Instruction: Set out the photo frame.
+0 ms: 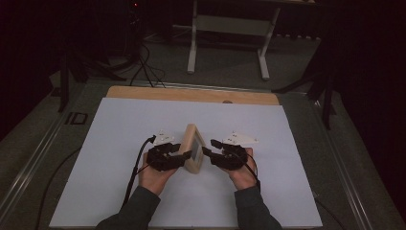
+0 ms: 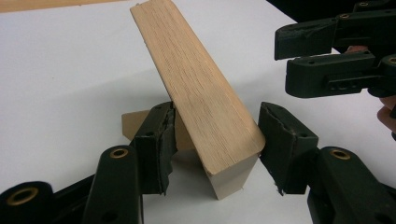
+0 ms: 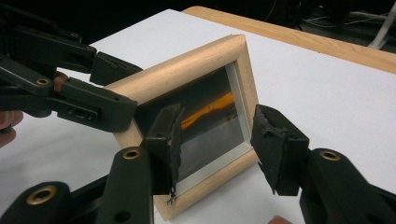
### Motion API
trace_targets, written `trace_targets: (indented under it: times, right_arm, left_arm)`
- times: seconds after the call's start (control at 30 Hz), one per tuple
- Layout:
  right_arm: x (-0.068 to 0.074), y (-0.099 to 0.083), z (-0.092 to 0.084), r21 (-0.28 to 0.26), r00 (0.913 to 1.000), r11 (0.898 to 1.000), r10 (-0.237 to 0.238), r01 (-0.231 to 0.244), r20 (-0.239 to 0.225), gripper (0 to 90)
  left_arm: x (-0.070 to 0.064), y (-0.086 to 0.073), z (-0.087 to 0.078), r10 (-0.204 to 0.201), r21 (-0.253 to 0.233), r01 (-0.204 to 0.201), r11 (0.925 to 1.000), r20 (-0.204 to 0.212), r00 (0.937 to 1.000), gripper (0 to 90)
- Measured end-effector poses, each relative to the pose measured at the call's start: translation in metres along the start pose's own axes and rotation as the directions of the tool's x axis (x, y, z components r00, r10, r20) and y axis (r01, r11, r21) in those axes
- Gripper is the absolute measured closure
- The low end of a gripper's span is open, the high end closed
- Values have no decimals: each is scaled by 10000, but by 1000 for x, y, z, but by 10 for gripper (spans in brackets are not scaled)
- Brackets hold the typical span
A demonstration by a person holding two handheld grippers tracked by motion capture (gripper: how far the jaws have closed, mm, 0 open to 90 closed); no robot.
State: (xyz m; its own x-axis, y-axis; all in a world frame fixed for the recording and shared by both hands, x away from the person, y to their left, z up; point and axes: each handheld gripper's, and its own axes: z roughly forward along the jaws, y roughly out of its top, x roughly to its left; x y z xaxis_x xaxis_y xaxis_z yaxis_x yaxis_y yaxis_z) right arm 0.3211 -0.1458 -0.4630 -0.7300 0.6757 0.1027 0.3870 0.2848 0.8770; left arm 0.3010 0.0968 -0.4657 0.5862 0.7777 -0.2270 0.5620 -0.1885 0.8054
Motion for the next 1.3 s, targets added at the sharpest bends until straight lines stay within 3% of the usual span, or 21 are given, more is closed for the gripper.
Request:
trace_targets:
  times: [0.73, 1.3]
  right_arm:
    - [-3, 1, -3, -109, 9999, 9998, 136, -135, 91, 512]
    - [-6, 1, -3, -101, 9994, 9995, 312, -311, 166, 490]
  left_arm:
    - [-1, 0, 6, -110, 28, 110, 9999, -211, 9997, 474]
    - [5, 2, 3, -168, -23, 167, 9999, -468, 9988, 549]
